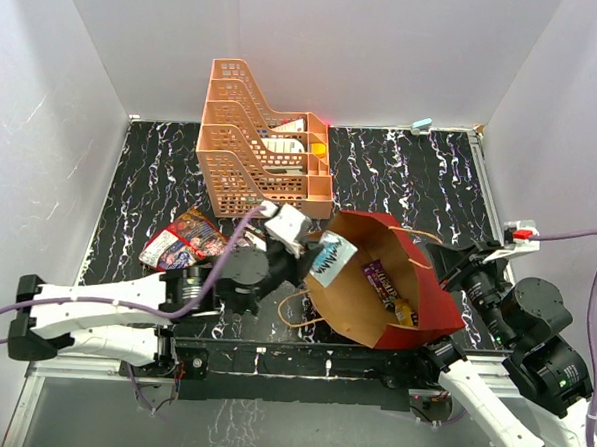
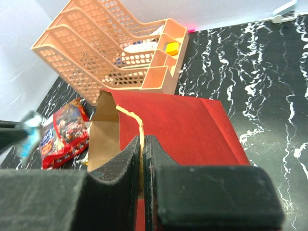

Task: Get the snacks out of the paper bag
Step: Take out the snack from the paper bag, then place the snack at the center of the board.

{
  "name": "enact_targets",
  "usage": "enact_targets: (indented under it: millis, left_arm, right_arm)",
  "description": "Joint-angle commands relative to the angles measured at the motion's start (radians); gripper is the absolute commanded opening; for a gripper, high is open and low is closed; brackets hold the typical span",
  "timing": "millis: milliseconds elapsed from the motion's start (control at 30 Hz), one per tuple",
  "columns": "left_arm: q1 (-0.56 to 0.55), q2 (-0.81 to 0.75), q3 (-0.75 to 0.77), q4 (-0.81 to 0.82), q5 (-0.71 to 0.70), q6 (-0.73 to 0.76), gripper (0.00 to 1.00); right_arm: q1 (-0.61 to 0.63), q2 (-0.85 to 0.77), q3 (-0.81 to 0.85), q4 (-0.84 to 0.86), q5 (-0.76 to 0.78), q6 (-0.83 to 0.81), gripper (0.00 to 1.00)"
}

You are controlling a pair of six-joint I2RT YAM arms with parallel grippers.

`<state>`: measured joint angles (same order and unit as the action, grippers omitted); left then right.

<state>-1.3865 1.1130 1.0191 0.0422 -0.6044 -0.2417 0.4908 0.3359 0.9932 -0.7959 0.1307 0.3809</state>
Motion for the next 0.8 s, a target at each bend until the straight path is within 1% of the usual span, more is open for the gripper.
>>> enact_targets:
  millis: [0, 67, 133, 200, 233, 367, 433, 500, 567, 600, 667, 767]
  left_arm:
    - [0.017, -0.082, 0.056, -0.125, -0.174, -0.002, 0.0]
    - [0.045, -0.086, 0.073, -0.221, -0.249, -0.045, 0.0]
    - [0.103, -0.084, 0.079, -0.314, -0.278, -0.115, 0.0]
    - [0.176, -0.084, 0.069, -0.386, -0.259, -0.187, 0.0]
    - [0.209, -0.085, 0.057, -0.403, -0.236, -0.213, 0.0]
    - [0.337, -0.063, -0.006, -0.438, -0.157, -0.286, 0.0]
    - [0.393, -0.031, -0.039, -0.438, -0.124, -0.3, 0.0]
    - [0.434, 0.02, -0.07, -0.44, -0.108, -0.314, 0.0]
    - [0.473, 0.075, -0.103, -0.437, -0.09, -0.333, 0.0]
    - [0.489, 0.099, -0.12, -0.429, -0.077, -0.34, 0.0]
    - [0.512, 0.143, -0.162, -0.407, -0.065, -0.362, 0.0]
    - [0.52, 0.169, -0.213, -0.372, -0.073, -0.378, 0.0]
  right_arm:
    - [0.003, 0.008, 0.055, 0.102, 0.158, 0.036, 0.07]
    - [0.003, 0.012, 0.063, 0.154, 0.201, 0.021, 0.07]
    - [0.003, 0.032, 0.087, 0.183, 0.245, -0.014, 0.07]
    - [0.003, 0.064, 0.116, 0.197, 0.311, -0.063, 0.07]
    - [0.003, 0.082, 0.13, 0.202, 0.359, -0.094, 0.07]
    - [0.005, 0.136, 0.151, 0.284, 0.45, -0.258, 0.07]
    - [0.015, 0.161, 0.157, 0.335, 0.47, -0.339, 0.07]
    - [0.027, 0.191, 0.175, 0.372, 0.45, -0.411, 0.07]
    - [0.035, 0.217, 0.189, 0.397, 0.402, -0.466, 0.07]
    - [0.038, 0.23, 0.191, 0.406, 0.35, -0.493, 0.07]
    - [0.038, 0.255, 0.193, 0.392, 0.179, -0.532, 0.07]
    - [0.038, 0.293, 0.17, 0.33, -0.137, -0.506, 0.07]
